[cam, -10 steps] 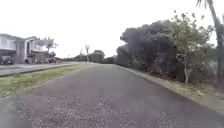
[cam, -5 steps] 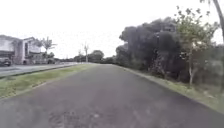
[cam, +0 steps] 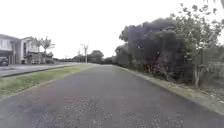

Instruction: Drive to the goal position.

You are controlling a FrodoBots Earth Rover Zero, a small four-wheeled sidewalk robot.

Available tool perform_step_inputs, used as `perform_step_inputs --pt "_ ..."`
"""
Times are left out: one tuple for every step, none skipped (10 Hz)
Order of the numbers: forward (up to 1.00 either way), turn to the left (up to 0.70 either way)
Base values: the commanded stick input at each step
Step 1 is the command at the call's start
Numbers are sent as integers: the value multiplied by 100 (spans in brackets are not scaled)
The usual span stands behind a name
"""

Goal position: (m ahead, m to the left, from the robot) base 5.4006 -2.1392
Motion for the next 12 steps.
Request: perform_step_inputs --pt "70 0" --pt "70 0" --pt "70 0" --pt "70 0" --pt "70 0" --pt "70 0" --pt "70 0" --pt "70 0" --pt "70 0" --pt "70 0" --pt "70 0" --pt "70 0"
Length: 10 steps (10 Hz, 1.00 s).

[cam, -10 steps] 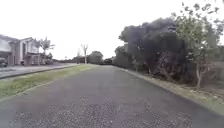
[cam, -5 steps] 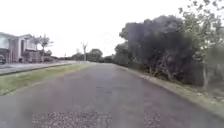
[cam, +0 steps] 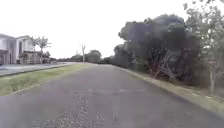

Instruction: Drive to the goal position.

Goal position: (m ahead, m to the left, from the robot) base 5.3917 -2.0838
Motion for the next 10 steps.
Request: perform_step_inputs --pt "70 0" --pt "70 0" --pt "70 0" --pt "70 0" --pt "70 0" --pt "70 0" --pt "70 0" --pt "70 0" --pt "70 0" --pt "70 0"
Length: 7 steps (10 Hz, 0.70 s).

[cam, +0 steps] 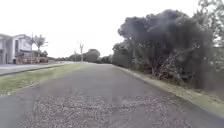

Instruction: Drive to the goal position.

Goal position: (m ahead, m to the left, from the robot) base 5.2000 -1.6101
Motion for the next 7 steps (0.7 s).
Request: perform_step_inputs --pt "70 0" --pt "70 0" --pt "70 0" --pt "70 0" --pt "70 0" --pt "70 0" --pt "70 0"
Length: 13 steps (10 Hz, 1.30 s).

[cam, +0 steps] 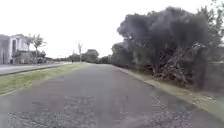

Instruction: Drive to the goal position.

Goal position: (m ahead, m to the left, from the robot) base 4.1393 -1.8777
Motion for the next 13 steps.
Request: perform_step_inputs --pt "70 0" --pt "70 0" --pt "70 0" --pt "70 0" --pt "70 2" --pt "70 2" --pt "70 0" --pt "70 0" --pt "70 0" --pt "70 0" --pt "70 0" --pt "70 0" --pt "70 0"
